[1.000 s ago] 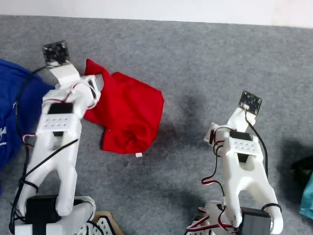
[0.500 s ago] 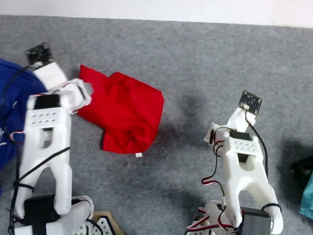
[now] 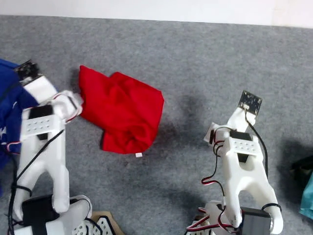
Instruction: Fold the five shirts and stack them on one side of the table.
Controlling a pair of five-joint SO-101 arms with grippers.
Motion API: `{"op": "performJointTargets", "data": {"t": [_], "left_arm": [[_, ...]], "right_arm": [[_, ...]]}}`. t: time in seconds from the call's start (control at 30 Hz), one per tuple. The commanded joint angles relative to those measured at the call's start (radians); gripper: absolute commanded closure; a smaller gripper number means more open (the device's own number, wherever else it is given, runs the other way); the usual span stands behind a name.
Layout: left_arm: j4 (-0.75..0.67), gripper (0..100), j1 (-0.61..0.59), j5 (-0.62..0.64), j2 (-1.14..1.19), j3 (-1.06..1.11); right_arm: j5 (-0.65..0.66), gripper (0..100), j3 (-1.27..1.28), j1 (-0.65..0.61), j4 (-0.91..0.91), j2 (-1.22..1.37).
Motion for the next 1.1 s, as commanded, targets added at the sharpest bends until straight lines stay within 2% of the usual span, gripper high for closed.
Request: {"op": "performJointTargets", "data": {"t": [0.0, 0.2, 0.33, 0.4, 0.67, 1.07], "left_arm": [[-0.071, 77, 0.09, 0.006, 0.107, -0.064], [-0.078, 79, 0.142, 0.006, 0.263, -0.208], [-0.078, 100, 0.185, 0.005, 0.278, -0.263], [-0.077, 97, 0.214, 0.005, 0.278, -0.275], [-0.075, 99, 0.357, 0.005, 0.275, -0.38], [-0.049, 99, 0.743, 0.005, 0.239, -0.486]], "right_arm": [[-0.002, 79.6, -0.007, -0.008, -0.015, -0.031], [-0.002, 79.6, -0.007, -0.008, -0.015, -0.038], [-0.002, 79.6, -0.007, -0.012, -0.015, -0.038], [-0.002, 79.6, -0.007, -0.028, -0.015, -0.038], [-0.002, 79.6, -0.008, -0.045, -0.015, -0.038], [-0.002, 79.6, -0.013, -0.045, -0.015, -0.038]]}}
